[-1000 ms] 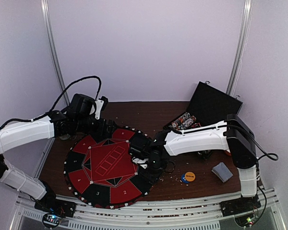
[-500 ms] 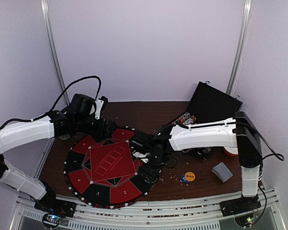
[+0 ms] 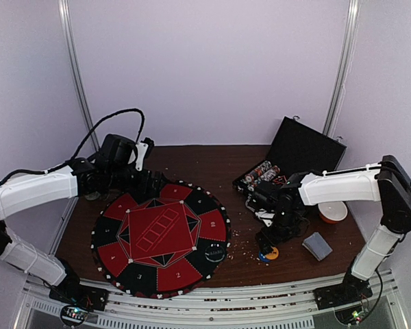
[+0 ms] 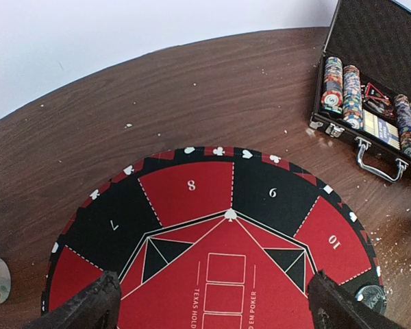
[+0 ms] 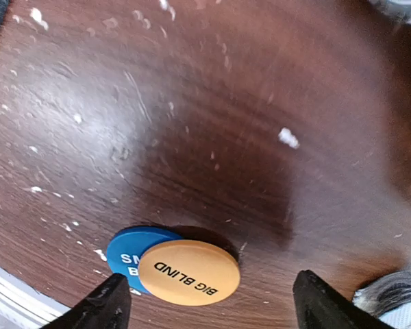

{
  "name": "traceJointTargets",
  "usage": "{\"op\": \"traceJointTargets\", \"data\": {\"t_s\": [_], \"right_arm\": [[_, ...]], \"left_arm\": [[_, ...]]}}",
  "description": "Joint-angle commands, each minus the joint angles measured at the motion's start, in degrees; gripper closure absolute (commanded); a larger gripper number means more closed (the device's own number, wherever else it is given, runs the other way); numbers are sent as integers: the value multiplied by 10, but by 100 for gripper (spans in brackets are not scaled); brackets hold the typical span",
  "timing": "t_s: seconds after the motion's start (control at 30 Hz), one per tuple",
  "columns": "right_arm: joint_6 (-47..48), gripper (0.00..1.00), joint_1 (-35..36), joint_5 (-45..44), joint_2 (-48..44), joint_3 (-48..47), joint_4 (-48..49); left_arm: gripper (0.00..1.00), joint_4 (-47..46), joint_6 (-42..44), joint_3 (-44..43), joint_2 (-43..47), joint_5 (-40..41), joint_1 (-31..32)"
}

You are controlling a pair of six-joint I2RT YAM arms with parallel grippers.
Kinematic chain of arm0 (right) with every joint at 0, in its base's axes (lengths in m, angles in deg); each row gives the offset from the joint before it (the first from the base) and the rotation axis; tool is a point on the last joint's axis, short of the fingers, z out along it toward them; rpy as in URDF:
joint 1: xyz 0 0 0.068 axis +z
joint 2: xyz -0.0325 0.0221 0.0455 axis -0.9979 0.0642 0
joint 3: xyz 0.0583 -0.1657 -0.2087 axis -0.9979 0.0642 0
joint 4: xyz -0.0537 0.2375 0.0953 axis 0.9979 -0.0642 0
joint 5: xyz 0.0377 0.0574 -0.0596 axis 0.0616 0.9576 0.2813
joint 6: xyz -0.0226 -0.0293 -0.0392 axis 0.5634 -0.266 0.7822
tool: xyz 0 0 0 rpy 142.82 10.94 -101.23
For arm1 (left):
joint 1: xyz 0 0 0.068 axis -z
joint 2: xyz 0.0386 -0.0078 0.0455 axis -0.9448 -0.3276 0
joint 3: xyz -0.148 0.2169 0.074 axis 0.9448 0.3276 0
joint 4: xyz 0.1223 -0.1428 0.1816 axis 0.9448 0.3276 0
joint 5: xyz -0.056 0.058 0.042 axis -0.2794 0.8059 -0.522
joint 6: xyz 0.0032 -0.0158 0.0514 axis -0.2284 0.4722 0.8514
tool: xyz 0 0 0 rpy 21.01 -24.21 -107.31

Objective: Distribute texas hold em gaming equipment
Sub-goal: Pick up the big blind button from the corner of the board.

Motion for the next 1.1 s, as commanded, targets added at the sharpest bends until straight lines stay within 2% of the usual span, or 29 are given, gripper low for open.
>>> {"op": "traceJointTargets", "data": {"t_s": [0.0, 0.13, 0.23, 1.07], "right_arm": [[-9, 19, -18, 31, 5, 24, 33], [-5, 30, -26, 43, 13, 30, 44], [-7, 33, -25, 56, 13, 39, 47], [-47, 34, 8, 65, -17, 67, 27]], "left_arm": [[2, -20, 6, -10, -3, -3, -4], [2, -16, 6, -10, 0, -1, -4], [2, -14, 6, -8, 3, 5, -4], [2, -14, 19, -20, -14, 4, -4]]}}
